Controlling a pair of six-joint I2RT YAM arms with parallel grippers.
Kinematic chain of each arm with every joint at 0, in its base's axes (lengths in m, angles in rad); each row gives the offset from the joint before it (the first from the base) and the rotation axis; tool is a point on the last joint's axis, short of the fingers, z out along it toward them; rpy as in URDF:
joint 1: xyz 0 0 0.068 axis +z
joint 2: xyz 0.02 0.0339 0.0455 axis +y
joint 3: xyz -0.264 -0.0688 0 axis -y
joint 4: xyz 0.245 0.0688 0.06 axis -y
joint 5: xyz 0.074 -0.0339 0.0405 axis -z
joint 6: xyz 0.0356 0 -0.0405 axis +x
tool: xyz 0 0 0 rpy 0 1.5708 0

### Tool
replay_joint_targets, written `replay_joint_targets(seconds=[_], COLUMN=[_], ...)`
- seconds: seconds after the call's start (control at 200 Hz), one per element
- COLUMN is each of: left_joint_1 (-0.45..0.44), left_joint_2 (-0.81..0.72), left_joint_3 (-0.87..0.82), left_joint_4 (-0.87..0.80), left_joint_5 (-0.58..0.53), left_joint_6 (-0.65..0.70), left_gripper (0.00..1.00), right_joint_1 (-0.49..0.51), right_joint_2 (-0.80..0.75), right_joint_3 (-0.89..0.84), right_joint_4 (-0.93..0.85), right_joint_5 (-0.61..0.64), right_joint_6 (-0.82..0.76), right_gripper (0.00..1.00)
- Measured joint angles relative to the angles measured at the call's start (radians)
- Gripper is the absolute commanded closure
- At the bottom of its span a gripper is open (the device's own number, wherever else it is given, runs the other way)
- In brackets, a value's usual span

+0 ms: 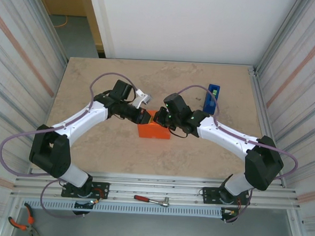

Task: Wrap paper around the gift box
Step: Stick the wrapping paper to the gift box.

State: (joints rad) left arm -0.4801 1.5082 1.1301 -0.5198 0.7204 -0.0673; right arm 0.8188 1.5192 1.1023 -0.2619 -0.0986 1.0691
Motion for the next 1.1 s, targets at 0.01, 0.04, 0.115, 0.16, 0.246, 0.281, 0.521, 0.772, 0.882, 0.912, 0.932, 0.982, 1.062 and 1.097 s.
replay_joint_targets(seconds=[0.01,0.04,0.115,0.16,0.246,0.281,0.521,0.772,0.882,0.912,0.932,0.982,1.062,1.097], left_joint_1=[0.0,0.0,0.0,-0.002,-0.003,-0.004,-0.004,-0.004,-0.004,-0.004,-0.004,-0.002,0.0,0.0], left_joint_2=[0.0,0.0,0.0,0.0,0.0,0.0,0.0,0.0,0.0,0.0,0.0,0.0,0.0,0.0], left_joint_3=[0.0,0.0,0.0,0.0,0.0,0.0,0.0,-0.001,-0.001,-0.001,-0.002,-0.002,-0.003,-0.003], left_joint_4=[0.0,0.0,0.0,0.0,0.0,0.0,0.0,0.0,0.0,0.0,-0.001,-0.001,-0.001,-0.001], left_joint_5=[-0.001,-0.003,-0.006,-0.007,-0.008,-0.009,-0.011,-0.011,-0.01,-0.01,-0.01,-0.008,-0.007,-0.007], left_joint_6=[0.001,0.004,0.009,0.012,0.016,0.017,0.019,0.02,0.019,0.019,0.019,0.019,0.019,0.019], left_gripper=[0.96,0.96,0.97,0.98,0.99,0.99,1.0,1.0,1.0,1.0,1.0,1.0,1.0,1.0], right_joint_1=[0.0,0.0,0.0,0.0,0.0,0.0,0.0,-0.002,-0.006,-0.008,-0.009,-0.011,-0.014,-0.015], right_joint_2=[0.0,0.0,0.0,0.0,0.0,0.0,0.002,0.005,0.004,0.004,0.004,0.003,0.002,0.001], right_joint_3=[0.0,0.001,0.001,0.001,0.002,0.002,0.019,0.028,0.028,0.028,0.028,0.028,0.026,0.024], right_joint_4=[0.0,0.0,0.0,0.0,0.0,0.0,-0.023,-0.034,-0.034,-0.034,-0.034,-0.031,-0.027,-0.026], right_joint_5=[0.0,0.0,0.0,0.0,-0.001,-0.002,-0.003,-0.007,-0.018,-0.024,-0.028,-0.035,-0.042,-0.046], right_joint_6=[0.0,0.0,0.0,0.0,0.0,0.0,-0.005,-0.008,-0.008,-0.008,-0.008,-0.008,-0.008,-0.008], right_gripper=[1.0,1.0,1.0,1.0,1.0,1.0,0.97,0.91,0.87,0.86,0.85,0.85,0.85,0.84])
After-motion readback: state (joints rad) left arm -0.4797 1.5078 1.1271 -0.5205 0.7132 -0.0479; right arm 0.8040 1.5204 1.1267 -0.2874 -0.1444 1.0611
